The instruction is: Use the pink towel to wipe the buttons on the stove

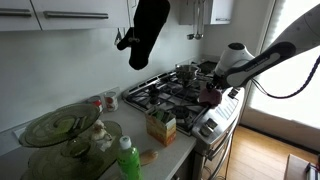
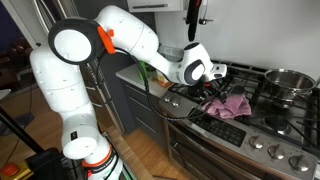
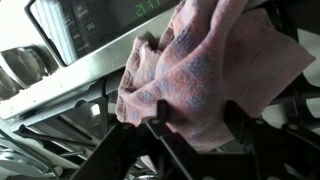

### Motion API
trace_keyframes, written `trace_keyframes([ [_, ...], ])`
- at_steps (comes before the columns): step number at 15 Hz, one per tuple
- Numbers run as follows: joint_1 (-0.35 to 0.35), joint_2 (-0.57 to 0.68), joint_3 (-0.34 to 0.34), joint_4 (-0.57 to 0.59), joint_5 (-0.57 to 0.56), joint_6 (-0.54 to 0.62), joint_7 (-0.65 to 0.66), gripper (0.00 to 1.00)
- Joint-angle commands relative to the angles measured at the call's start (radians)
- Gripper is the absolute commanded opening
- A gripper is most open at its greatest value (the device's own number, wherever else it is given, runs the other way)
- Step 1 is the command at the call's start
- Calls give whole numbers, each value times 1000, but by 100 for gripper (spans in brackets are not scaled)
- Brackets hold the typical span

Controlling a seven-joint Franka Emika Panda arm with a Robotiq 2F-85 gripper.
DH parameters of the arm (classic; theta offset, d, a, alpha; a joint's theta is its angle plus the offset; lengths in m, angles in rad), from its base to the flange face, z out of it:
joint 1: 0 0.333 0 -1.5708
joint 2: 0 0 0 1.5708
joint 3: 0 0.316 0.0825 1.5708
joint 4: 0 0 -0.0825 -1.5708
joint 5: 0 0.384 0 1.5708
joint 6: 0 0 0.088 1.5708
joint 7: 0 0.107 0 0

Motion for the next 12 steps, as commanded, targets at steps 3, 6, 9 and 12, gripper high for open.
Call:
trace_keyframes([
  [3,42,37,-64,25,-1,-31,-21,18],
  [6,47,18,-83,16,6,-47,-26,1],
  [9,49,-28,-116,-15,-43,-79,9,4],
  [12,36,-77,-155,-49,-127,-118,79,4],
])
